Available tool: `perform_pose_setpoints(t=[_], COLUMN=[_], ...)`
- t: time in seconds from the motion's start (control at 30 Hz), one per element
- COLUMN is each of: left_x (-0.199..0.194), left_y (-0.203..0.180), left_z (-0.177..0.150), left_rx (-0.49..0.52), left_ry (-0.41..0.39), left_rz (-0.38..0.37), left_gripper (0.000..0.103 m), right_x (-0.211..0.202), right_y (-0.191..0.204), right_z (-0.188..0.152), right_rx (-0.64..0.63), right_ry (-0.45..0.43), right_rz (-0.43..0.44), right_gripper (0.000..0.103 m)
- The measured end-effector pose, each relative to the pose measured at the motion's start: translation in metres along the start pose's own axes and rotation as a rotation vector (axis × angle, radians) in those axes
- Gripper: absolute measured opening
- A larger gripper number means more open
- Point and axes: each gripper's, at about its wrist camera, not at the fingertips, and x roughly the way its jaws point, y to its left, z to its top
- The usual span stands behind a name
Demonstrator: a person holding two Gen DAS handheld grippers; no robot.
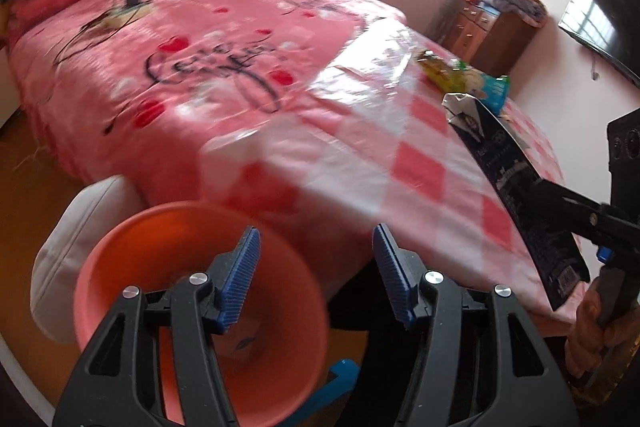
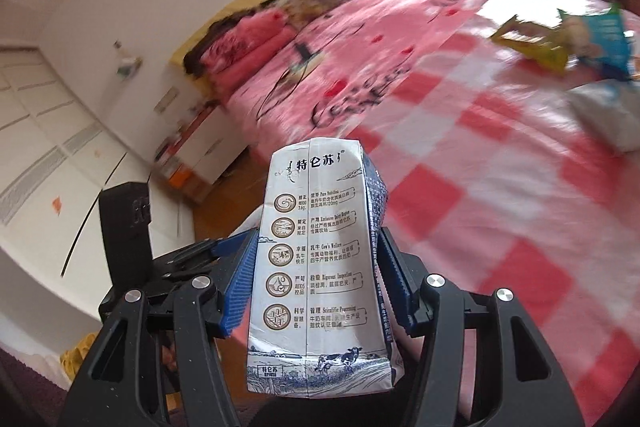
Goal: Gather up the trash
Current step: 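Carry both items over the orange bucket and open both tools to drop them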
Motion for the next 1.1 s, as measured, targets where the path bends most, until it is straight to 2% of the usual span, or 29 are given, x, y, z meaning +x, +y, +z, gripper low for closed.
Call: perform_pose_setpoints(t=[0.17, 0.53, 0.57, 0.63, 0.7, 0.87, 0.93, 1.1], left_x=[-0.003, -0.037, -0.040, -0.044, -0.046, -0.043, -0.039, -0.031], left_y=[0.023, 0.078, 0.081, 0.090, 0.095, 0.092, 0.086, 0.061], left_z=[-0.009, -0.004, -0.004, -0.006, -0.008, -0.010, -0.008, -0.002], left_rx=[-0.049, -0.138, -0.148, -0.173, -0.189, -0.186, -0.174, -0.123], left_ry=[-0.002, -0.090, -0.093, -0.098, -0.102, -0.097, -0.088, -0.088], left_rz=[0.036, 0.170, 0.182, 0.205, 0.229, 0.242, 0.233, 0.198], left_gripper=[0.059, 0.059, 0.061, 0.064, 0.068, 0.075, 0.076, 0.079], right_x=[0.025, 0.090, 0.097, 0.106, 0.108, 0.083, 0.064, 0.019], right_y=[0.012, 0.052, 0.054, 0.057, 0.056, 0.051, 0.044, 0.023], right_z=[-0.005, -0.009, -0.010, -0.014, -0.016, -0.013, -0.010, 0.000], right_rx=[-0.020, -0.129, -0.134, -0.144, -0.135, -0.155, -0.158, -0.137], right_ry=[0.062, 0.172, 0.185, 0.195, 0.197, 0.115, 0.054, -0.075], right_rz=[0.013, 0.073, 0.077, 0.071, 0.072, 0.021, -0.011, -0.093], right_gripper=[0.058, 0.060, 0.061, 0.077, 0.079, 0.081, 0.087, 0.091])
